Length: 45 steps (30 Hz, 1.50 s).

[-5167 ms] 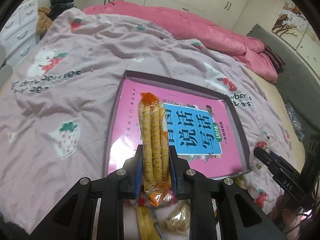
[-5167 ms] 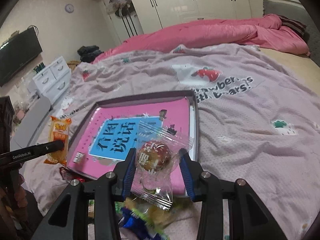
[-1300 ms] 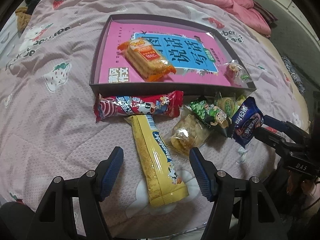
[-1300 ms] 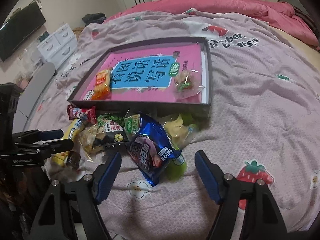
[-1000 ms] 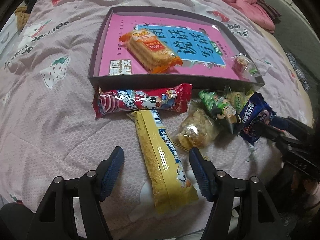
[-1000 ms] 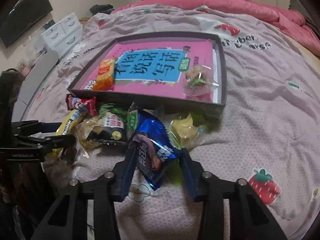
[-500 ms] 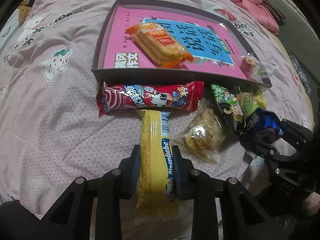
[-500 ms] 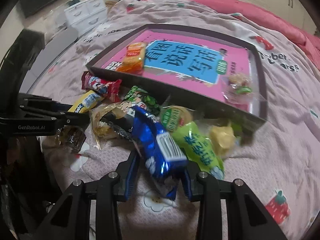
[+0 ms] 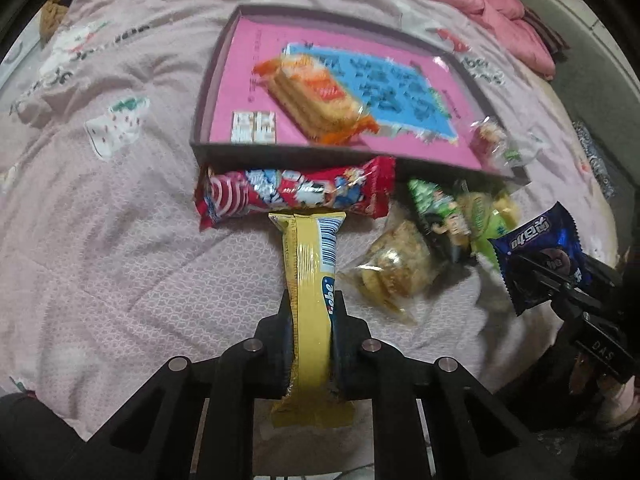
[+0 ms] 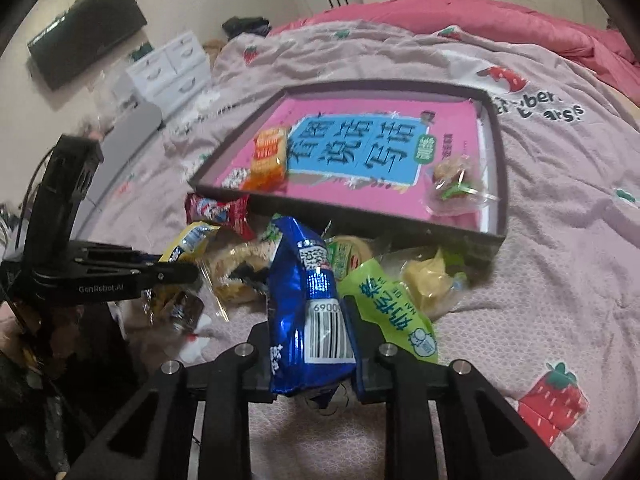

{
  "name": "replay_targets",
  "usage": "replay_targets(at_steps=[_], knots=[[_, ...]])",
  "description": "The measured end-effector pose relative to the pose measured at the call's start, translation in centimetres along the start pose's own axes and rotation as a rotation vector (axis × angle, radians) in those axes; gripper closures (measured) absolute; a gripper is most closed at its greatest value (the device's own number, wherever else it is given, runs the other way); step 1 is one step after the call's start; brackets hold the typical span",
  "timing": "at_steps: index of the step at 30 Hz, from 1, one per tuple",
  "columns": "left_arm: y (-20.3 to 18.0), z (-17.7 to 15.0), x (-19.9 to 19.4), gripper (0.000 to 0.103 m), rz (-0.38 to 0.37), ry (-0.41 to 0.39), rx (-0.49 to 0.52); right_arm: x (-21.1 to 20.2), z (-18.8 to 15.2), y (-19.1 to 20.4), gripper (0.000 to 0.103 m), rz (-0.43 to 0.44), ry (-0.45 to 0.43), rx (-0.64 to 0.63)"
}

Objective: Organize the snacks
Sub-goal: 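Lay the wafer bar in the tray with the left tool while the right tool places the Oreo pack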

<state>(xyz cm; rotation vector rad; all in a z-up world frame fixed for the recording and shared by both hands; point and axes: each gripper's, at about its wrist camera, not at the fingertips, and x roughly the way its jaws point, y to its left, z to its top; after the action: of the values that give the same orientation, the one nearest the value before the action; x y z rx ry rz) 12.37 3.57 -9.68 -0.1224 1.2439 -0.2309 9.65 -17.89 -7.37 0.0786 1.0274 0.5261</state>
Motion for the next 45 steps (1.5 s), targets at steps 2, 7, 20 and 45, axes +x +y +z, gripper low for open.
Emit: replay_targets(at_steps=[2, 7, 20, 45], knots=[[-0.1, 0.0, -0.8, 0.087, -0.004, -0.015, 0.002, -0.7, 0.3, -0.2, 0.077, 0.006, -0.025, 0.012], [-0.4, -0.1, -2.7, 0.087, -0.025, -0.045, 0.000, -1.5, 0.7, -0.6, 0.077, 0.016, -0.064, 0.044], [-0.3, 3.2, -5.4, 0.087, -0.058, -0.159, -0.052, -2.4, 3.2, -1.9, 0.077, 0.021, -0.154, 0.112], [1.1, 11.2, 0.4, 0.087, 0.090, -0.313, -0.024, 1.2, 7.0, -4.4, 0.077, -0.033, -0.201, 0.141]])
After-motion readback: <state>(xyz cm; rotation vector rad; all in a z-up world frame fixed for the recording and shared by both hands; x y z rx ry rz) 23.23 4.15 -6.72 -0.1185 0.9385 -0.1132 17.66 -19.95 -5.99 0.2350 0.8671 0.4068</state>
